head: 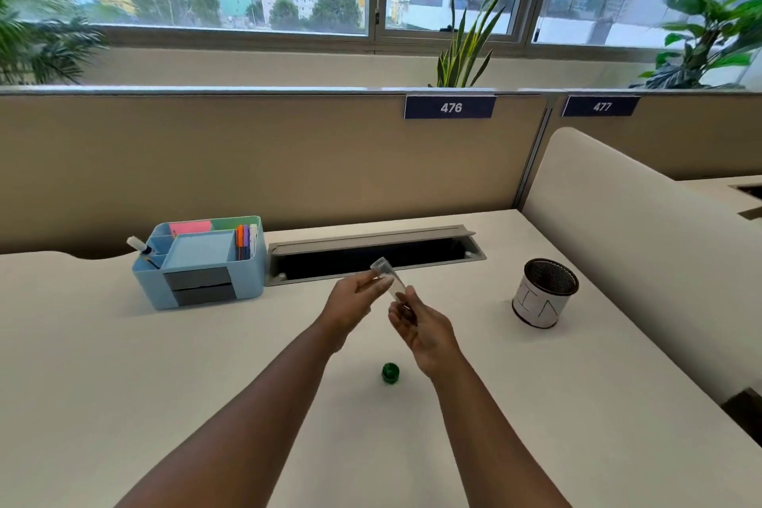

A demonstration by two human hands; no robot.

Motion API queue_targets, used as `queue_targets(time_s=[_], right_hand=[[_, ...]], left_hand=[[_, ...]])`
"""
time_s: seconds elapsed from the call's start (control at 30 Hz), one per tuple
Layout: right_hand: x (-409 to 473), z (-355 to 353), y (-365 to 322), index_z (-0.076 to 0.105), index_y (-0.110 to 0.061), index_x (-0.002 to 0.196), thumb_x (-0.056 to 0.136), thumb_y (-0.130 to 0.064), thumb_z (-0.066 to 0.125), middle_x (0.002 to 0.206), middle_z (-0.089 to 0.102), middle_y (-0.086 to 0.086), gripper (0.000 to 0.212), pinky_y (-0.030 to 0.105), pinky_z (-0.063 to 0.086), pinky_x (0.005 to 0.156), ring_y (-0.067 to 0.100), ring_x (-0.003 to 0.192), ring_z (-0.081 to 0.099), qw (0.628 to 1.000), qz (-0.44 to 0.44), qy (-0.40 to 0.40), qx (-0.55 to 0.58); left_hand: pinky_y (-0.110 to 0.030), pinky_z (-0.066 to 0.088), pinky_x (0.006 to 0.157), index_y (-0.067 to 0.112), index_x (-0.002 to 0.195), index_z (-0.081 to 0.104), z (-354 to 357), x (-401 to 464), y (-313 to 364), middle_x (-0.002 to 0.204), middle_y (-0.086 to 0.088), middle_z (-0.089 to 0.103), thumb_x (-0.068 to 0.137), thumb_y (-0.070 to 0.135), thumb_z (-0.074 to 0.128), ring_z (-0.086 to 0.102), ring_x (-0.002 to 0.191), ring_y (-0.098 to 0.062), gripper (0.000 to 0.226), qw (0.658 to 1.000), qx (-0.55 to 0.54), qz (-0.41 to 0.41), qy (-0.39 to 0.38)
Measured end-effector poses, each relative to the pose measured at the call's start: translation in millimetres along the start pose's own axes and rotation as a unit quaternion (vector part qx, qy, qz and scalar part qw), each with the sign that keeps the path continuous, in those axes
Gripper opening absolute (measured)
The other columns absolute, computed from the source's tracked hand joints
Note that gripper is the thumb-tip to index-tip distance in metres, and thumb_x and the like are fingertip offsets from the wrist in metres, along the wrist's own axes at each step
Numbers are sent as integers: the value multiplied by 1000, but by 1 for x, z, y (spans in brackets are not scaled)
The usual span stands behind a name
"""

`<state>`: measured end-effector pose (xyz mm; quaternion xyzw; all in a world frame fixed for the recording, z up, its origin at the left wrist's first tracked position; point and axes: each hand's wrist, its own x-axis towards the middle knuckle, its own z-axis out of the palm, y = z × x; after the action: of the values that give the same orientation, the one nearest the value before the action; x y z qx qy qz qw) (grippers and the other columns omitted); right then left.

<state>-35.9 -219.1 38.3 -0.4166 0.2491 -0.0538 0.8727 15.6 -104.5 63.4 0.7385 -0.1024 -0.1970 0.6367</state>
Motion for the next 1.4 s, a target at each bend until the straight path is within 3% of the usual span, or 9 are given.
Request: queue_targets(time_s=[0.2,0.3,0.43,0.6,0.73,0.9,1.0,1.13,1.4], right_hand=[[-6,25,20,64,-5,88,89,-28,52,81,65,10,27,20,59,61,16,72,64,994,6,-66,-83],[0,22,30,64,-5,100,89,-30,53,88,67,11,30,26,55,68,21,81,64,961,-57,-15,-269],[17,-13,52,53,-20,123,80,-21,65,122,55,11,45,29,42,94,25,114,53,679,-98,-29,-727],[18,-30,84,49,-22,125,90,-5,37,124,45,11,41,33,44,90,27,117,44,547,-121,-39,-827],[21,-25,88,61,-13,109,86,-4,42,114,58,14,31,30,44,86,29,109,54,615,-180,-13,-768],[7,24,53,62,-6,102,77,-3,63,90,65,11,25,38,53,84,30,83,63,873,-200,61,-441],[-5,59,26,60,-3,109,84,-2,57,85,62,8,25,37,53,82,20,80,61,963,-159,-5,-218],[-21,89,3,66,-9,92,85,-4,55,81,68,4,13,25,51,79,11,80,65,977,-180,-85,-74],[-25,93,9,66,-4,96,81,-1,60,73,74,-5,16,18,57,65,7,70,69,965,-218,-115,-91]], left_hand=[[-27,45,75,2,115,56,-30,-14,-3,110,-14,63,87,12,60,57,102,-21,30,992,-65,8,106],[-21,45,70,1,117,55,-45,-16,-5,116,-17,62,86,13,61,57,105,-24,34,989,-55,18,137],[-32,42,81,3,116,56,-64,-16,-6,117,-21,63,84,16,64,56,108,-28,35,986,-50,23,157],[-36,45,83,16,96,60,-79,-18,-7,113,-22,64,83,16,65,57,110,-32,14,986,-44,32,155],[-27,46,71,28,80,56,-85,-23,-6,105,-14,60,86,14,62,61,90,-20,16,990,-47,43,125],[-26,49,68,18,99,53,-89,-27,-6,106,-10,55,89,14,57,61,78,-12,11,996,-47,28,68],[-23,51,64,18,103,54,-87,-31,-4,105,-8,55,89,15,57,61,78,-10,14,999,-34,18,35],[-28,52,71,20,103,56,-83,-35,0,103,-7,56,89,17,57,63,80,-13,14,1000,-14,17,-11],[-31,54,73,16,106,56,-80,-45,12,92,-1,60,90,15,54,63,79,-13,16,998,-45,38,-38]])
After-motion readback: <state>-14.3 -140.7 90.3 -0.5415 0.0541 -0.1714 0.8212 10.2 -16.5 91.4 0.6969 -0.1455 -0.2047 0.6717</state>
